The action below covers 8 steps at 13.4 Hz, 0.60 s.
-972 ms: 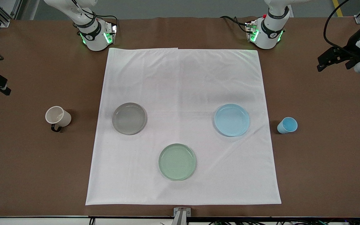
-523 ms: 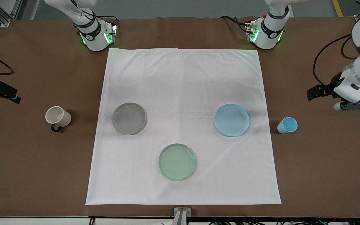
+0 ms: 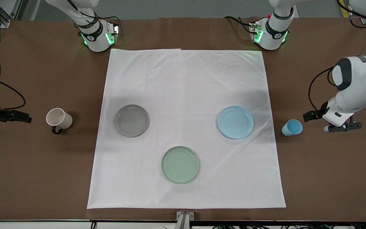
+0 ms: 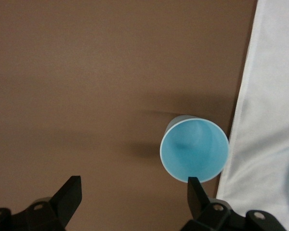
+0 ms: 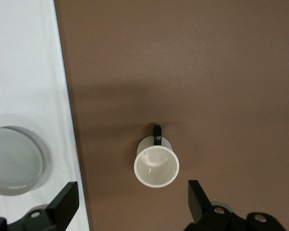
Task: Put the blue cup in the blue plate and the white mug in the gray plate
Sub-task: 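Reach the left gripper to the blue cup while the right gripper reaches the mug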
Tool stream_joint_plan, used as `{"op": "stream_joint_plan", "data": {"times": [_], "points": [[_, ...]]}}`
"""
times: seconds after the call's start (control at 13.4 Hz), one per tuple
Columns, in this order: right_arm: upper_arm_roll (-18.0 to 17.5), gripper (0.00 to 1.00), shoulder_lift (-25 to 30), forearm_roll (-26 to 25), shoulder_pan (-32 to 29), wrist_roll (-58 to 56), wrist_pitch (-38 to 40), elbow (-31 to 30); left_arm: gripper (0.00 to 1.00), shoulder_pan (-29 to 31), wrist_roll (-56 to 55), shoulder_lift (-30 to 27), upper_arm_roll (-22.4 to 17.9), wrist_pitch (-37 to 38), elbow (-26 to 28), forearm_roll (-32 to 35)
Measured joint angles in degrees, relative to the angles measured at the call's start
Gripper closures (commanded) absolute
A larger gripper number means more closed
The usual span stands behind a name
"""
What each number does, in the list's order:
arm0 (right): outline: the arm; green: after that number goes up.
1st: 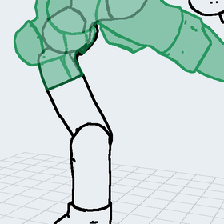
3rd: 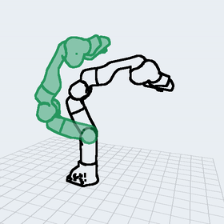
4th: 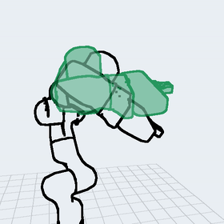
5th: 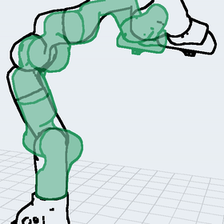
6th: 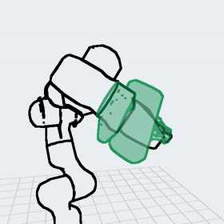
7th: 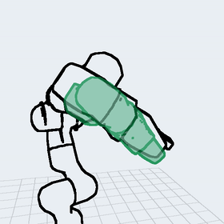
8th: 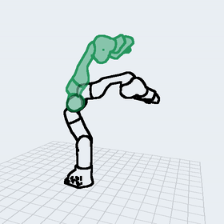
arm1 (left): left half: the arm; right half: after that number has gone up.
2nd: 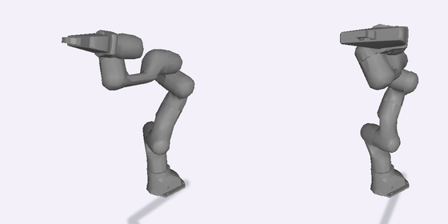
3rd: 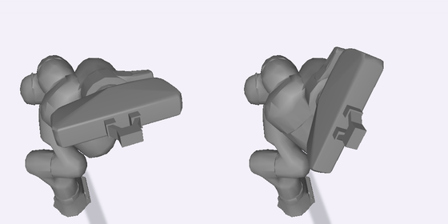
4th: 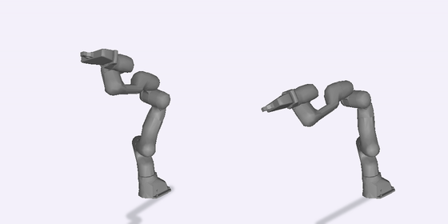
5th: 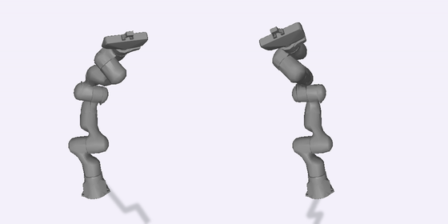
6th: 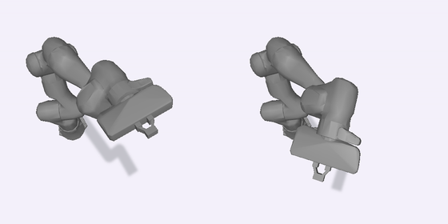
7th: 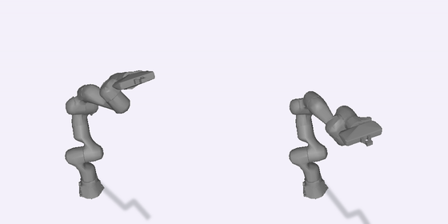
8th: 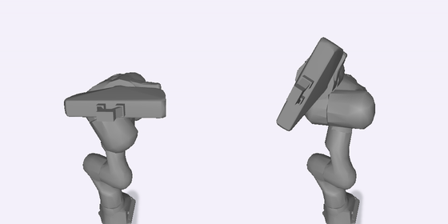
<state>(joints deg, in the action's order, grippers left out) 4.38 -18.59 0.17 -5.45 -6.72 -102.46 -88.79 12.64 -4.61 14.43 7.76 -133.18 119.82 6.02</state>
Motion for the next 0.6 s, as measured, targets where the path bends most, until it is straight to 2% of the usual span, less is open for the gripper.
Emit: {"op": "stream_joint_plan", "data": {"times": [0.15,0.22,0.37,0.52,0.6], "points": [[0.01,0.0,-2.04,0.0,-1.1,-3.21,-8.65,-5.8,0.19,-0.13,-0.06,3.76,0.28,-3.94,-0.03,0.0],[0.02,0.0,-2.92,0.0,-1.55,-4.18,-11.78,-8.11,0.27,-0.27,-0.13,5.14,0.42,-5.37,-0.06,0.0],[0.02,0.0,-4.34,0.0,-2.0,-4.69,-18.41,-12.47,0.54,-0.54,-0.21,7.34,0.52,-7.18,-0.17,0.0],[0.03,0.0,-5.42,0.01,-2.45,-4.85,-24.02,-16.18,0.86,-0.61,-0.21,8.6,0.65,-7.49,-0.33,0.0],[0.03,0.0,-5.94,0.01,-2.59,-4.87,-25.93,-17.54,0.92,-0.64,-0.21,8.85,0.73,-7.5,-0.4,0.0]]}}
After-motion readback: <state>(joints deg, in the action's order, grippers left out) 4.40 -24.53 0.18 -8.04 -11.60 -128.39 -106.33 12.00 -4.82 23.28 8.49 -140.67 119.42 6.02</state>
